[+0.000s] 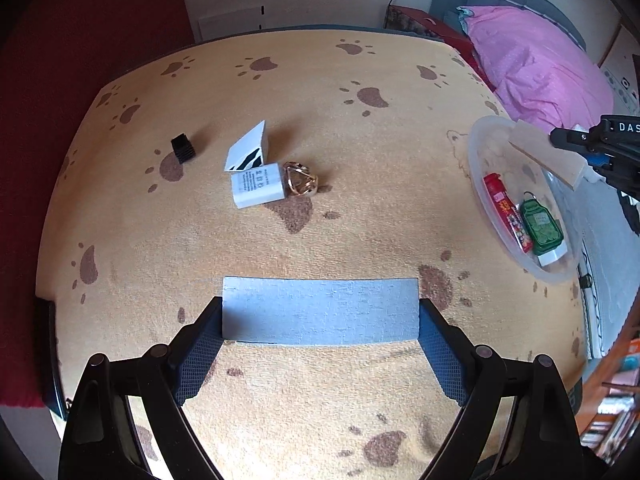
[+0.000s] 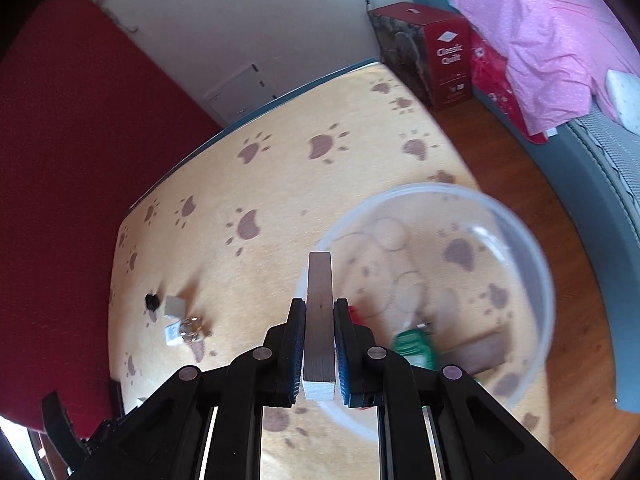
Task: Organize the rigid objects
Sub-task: 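Carry the grey block toward the clear bowl with the right gripper, then release the grey block into the bowl while the left lowers the white box in and opens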
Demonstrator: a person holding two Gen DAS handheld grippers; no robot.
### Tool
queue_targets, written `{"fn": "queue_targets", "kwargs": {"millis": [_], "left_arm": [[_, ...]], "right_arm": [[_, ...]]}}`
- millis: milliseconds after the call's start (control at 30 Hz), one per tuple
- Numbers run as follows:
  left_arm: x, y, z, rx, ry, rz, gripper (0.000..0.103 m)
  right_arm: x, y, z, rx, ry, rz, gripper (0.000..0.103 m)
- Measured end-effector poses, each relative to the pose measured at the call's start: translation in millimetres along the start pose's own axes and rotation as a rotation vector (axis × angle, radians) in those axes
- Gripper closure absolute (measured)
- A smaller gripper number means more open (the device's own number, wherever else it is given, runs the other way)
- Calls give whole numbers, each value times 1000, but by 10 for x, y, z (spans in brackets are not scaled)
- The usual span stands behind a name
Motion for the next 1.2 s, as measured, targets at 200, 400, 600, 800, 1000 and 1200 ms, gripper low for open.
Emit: {"fn": "queue_targets", "kwargs": {"millis": [200,400,600,800,1000,1200], "left_arm": [[19,-198,25,9,-7,-17,11],[57,-350,49,18,-14,-34,11],[107,-518,16,11,-13,-56,11],[181,-687,-43,-6,-8,-75,11],[316,-857,-120,-29,-5,-86,11],[531,-1117,-181,-62,-24,-117,11]], "right_arm": [[93,-423,-67,-56,-15,-37,88],[101,-732,-121,-84,-14,-49,87],[47,-998,-77,-110,-10,-76,87],[-40,-1169,-30,-123,2,-97,87],[-127,-1267,38,-126,6,-112,87],[-160,-1278,125,-132,-6,-89,84]]}}
Point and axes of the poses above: each gripper's, at about its wrist camera, not at the fingertips, and z roughly against the way its jaws point, y to its left, x to its top, the point moved 6 cm from there along -z, roughly the way its jaws point, and after that the axes turned 11 degrees about -y, right-handed, at the moved point
